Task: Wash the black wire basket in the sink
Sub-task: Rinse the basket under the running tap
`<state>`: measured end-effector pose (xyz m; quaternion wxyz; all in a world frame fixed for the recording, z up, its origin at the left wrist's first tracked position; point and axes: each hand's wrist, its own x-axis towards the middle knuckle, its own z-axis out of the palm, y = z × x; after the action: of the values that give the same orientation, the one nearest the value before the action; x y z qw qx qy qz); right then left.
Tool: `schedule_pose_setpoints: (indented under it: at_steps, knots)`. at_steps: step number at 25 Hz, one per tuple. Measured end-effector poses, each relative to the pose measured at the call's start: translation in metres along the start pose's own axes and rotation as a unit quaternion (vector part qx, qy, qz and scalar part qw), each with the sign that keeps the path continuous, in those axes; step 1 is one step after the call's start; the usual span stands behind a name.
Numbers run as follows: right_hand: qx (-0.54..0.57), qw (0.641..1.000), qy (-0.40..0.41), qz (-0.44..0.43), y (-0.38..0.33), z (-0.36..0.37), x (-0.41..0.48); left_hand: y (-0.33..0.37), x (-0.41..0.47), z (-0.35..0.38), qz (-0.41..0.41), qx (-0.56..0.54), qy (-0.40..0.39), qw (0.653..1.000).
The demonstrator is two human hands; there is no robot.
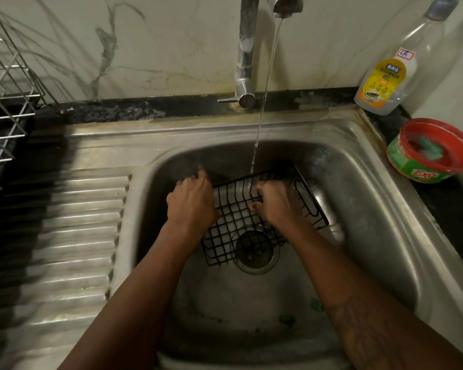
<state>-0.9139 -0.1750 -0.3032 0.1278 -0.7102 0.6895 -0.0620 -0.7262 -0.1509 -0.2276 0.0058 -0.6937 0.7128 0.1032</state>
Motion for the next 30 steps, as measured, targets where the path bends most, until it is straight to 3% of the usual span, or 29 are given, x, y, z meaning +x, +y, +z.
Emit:
schedule_pose_setpoints:
  at_steps: [3, 6, 9, 12, 14, 17, 19, 22, 25, 30]
  knots:
    - [-0.029, 0.995, -0.035, -0.086, -0.008, 0.009, 0.002, 0.005, 0.005, 0.004, 0.081, -0.031, -0.021, 0.996]
    - [-0.019, 0.989, -0.058, -0.134, -0.017, 0.01, 0.008, 0.004, 0.007, 0.009, 0.029, -0.049, 0.036, 0.998]
    - [0.058, 0.982, -0.093, -0.153, -0.032, 0.009, 0.007, 0.001, 0.005, 0.007, -0.012, -0.039, 0.021, 0.999]
    - [0.07, 0.98, -0.138, -0.124, -0.038, -0.005, 0.001, 0.003, 0.009, 0.004, 0.01, -0.088, -0.008, 0.996]
    - [0.09, 0.986, -0.086, -0.111, -0.031, -0.017, 0.002, 0.007, 0.011, 0.002, 0.025, -0.11, -0.059, 0.992]
    - [0.163, 0.979, 0.071, -0.095, -0.016, -0.023, 0.002, 0.013, 0.012, 0.003, 0.027, -0.143, -0.095, 0.985]
    - [0.131, 0.975, 0.136, -0.116, -0.014, -0.017, 0.004, 0.017, 0.012, 0.006, 0.042, -0.163, -0.115, 0.979]
    - [0.069, 0.976, 0.172, -0.115, -0.021, -0.011, 0.012, 0.019, 0.012, 0.011, 0.048, -0.192, -0.147, 0.969]
    - [-0.042, 0.988, 0.098, -0.11, -0.03, -0.008, 0.015, 0.02, 0.015, 0.014, 0.032, -0.193, -0.143, 0.97]
    - [0.086, 0.988, -0.015, -0.127, 0.004, -0.021, 0.006, 0.017, 0.011, 0.007, -0.074, -0.245, -0.195, 0.947]
